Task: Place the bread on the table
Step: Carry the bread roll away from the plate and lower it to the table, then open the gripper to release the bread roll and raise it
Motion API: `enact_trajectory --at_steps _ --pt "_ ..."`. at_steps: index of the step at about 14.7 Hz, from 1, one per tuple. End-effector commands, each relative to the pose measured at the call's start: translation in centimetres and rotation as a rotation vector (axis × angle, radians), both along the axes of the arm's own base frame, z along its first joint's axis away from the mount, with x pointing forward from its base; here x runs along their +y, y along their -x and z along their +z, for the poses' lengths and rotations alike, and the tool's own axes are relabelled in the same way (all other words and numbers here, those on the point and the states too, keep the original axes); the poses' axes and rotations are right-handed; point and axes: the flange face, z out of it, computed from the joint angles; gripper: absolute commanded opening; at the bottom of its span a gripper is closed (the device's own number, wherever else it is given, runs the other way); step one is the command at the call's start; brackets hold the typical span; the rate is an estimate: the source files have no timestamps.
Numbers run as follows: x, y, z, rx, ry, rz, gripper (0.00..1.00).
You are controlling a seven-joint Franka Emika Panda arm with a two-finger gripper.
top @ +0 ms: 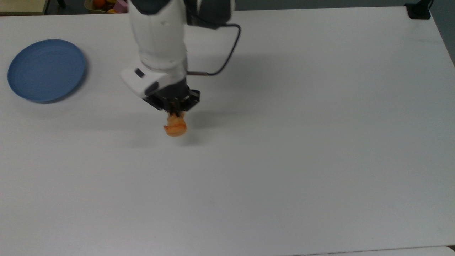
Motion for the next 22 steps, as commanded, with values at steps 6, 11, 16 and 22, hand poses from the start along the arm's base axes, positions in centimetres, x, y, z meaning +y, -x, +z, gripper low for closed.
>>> enact_trajectory --at_steps 6,11,16,22 --pt "3.6 -2.3 -6.6 -0.055 0.081 -0.023 0.2" --pt "4.2 -2.4 -8.1 -0.067 0.073 -0.066 0.54" --pt "5.1 -2.2 -9.6 -0.079 0.11 -0.038 0.74" --pt "5.4 -2.3 -10.5 -0.078 0.12 -0.021 0.86"
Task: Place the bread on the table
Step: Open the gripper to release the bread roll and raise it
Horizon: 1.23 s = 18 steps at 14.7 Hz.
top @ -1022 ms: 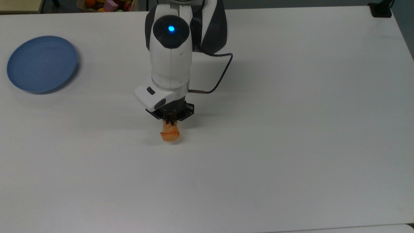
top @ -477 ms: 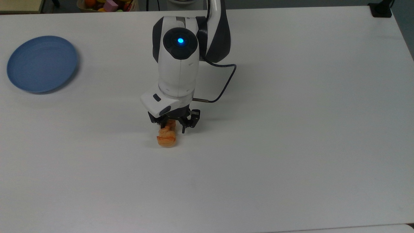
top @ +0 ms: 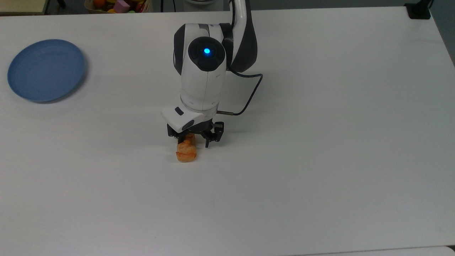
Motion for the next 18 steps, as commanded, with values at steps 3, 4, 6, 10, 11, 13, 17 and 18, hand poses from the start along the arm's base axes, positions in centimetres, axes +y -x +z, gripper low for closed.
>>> enact_trajectory --at_steps 3,4,6,10,11,13,17,18 --pt "0.2 -0.1 -0.2 -0.029 0.057 0.039 1.0" --pt "0.2 -0.2 0.0 -0.029 0.066 0.052 1.0" --pt "0.2 -0.1 0.2 -0.026 0.07 0.066 1.0" --pt "0.2 0.0 1.6 -0.038 0.06 0.049 1.0" --pt "0.0 0.0 2.9 -0.053 0.048 0.034 1.0" --pt "-1.4 0.5 6.0 -0.061 0.031 -0.021 1.0" --pt "-4.1 3.6 13.7 -0.027 -0.002 -0.146 1.0" --pt "-4.8 4.9 15.4 -0.012 -0.008 -0.156 1.0"
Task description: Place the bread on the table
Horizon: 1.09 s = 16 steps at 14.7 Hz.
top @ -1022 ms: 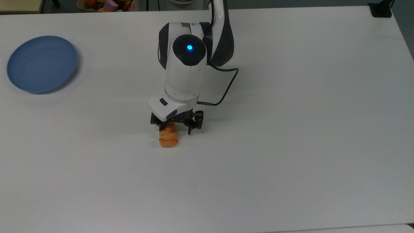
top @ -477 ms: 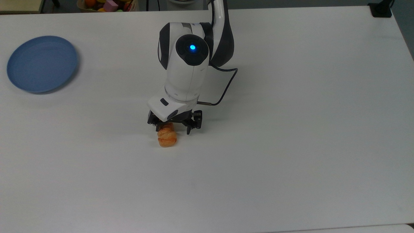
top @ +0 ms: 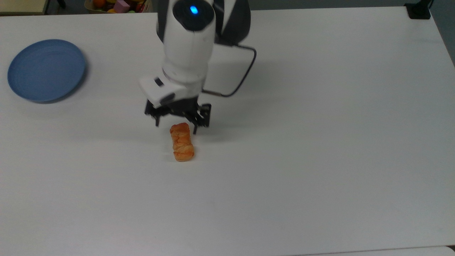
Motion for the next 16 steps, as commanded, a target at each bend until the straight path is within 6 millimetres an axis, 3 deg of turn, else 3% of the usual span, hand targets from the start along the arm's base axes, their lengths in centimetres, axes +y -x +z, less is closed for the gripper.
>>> enact_trajectory --at_steps 1,4,9,16 --pt "-2.2 5.0 6.8 0.049 -0.041 -0.072 1.0" --pt "-3.9 8.3 10.6 0.086 -0.093 -0.09 1.0" --pt "-5.1 12.7 13.2 0.149 -0.143 -0.014 1.0" --pt "-5.4 13.0 13.1 0.171 -0.142 -0.014 1.0"
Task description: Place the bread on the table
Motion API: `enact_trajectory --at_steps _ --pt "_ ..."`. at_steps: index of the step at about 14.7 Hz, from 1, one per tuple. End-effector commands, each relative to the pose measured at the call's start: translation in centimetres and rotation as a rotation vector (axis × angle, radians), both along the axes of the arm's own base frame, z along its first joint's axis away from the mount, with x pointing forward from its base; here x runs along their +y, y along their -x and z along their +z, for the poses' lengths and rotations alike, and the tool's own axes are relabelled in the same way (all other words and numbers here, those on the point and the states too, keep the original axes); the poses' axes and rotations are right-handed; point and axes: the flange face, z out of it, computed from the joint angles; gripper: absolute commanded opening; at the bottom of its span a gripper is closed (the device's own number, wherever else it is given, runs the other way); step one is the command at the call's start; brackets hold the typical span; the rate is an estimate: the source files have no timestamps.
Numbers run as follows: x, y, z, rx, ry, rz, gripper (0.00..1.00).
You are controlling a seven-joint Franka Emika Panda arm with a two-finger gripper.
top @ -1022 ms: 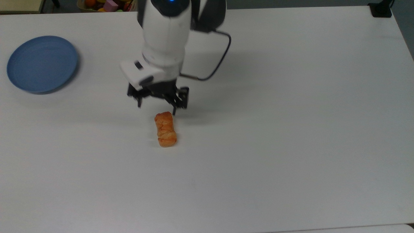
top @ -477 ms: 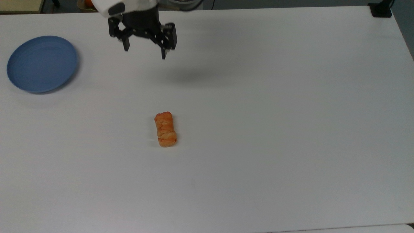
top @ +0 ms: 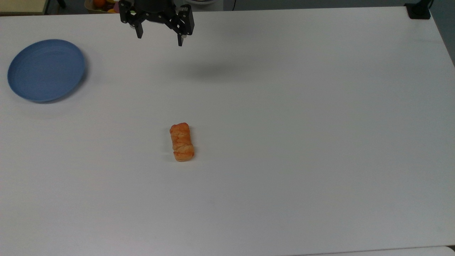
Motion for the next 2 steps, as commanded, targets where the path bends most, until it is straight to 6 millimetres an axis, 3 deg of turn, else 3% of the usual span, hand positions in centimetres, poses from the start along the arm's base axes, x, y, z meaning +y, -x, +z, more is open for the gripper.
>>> enact_trajectory --at_steps 1,2 --pt "0.08 0.61 -0.39 0.011 -0.016 0.02 1.0" --pt "0.0 0.58 -0.42 0.012 -0.017 0.015 1.0"
